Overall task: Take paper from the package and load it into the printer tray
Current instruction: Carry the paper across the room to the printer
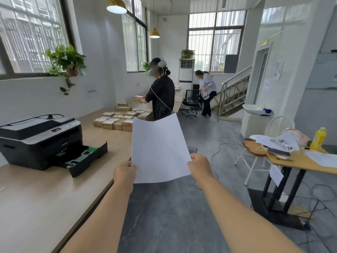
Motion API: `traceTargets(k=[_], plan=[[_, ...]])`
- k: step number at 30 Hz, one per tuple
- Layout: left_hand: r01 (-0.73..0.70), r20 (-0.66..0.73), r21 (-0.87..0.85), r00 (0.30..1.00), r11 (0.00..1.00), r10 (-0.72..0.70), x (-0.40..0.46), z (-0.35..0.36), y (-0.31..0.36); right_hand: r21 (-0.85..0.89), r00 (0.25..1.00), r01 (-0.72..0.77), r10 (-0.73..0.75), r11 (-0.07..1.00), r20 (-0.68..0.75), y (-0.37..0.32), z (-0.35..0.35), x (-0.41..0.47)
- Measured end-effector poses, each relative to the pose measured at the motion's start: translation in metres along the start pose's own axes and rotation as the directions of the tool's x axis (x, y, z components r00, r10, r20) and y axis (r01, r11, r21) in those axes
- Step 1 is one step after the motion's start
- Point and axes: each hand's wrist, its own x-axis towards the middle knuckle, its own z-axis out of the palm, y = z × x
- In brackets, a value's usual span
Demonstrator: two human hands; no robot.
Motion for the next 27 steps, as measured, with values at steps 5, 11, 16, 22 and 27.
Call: traceTargets(k=[5, 11, 16, 22, 27], plan=[[0.015, -0.05, -0.027, 0.999, 1.0, -0.017, 0.044, 0.039, 0.02, -0.029, 0.998, 0.018, -0.016, 0.999, 0.065, -0.001, 0.003, 0.081], [0.018, -0.142, -0.012, 0.99, 1.0, -0.02, 0.106, 0.058, 0.026, -0.016, 0.99, 0.067, -0.064, 0.998, 0.124, 0.002, 0.036, 0.156], [0.039, -0.207, -0.027, 0.977, 0.999, -0.044, 0.159, 0.073, 0.027, 0.005, 0.985, 0.07, -0.07, 0.998, 0.157, 0.002, 0.071, 0.217], [0.04, -0.255, -0.018, 0.966, 0.999, -0.044, 0.241, 0.071, 0.028, -0.044, 0.961, 0.121, -0.106, 0.992, 0.254, -0.007, 0.128, 0.289], [0.083, -0.296, -0.067, 0.95, 0.994, -0.099, 0.312, 0.059, 0.031, -0.058, 0.934, 0.168, -0.14, 0.984, 0.33, -0.031, 0.185, 0.349]])
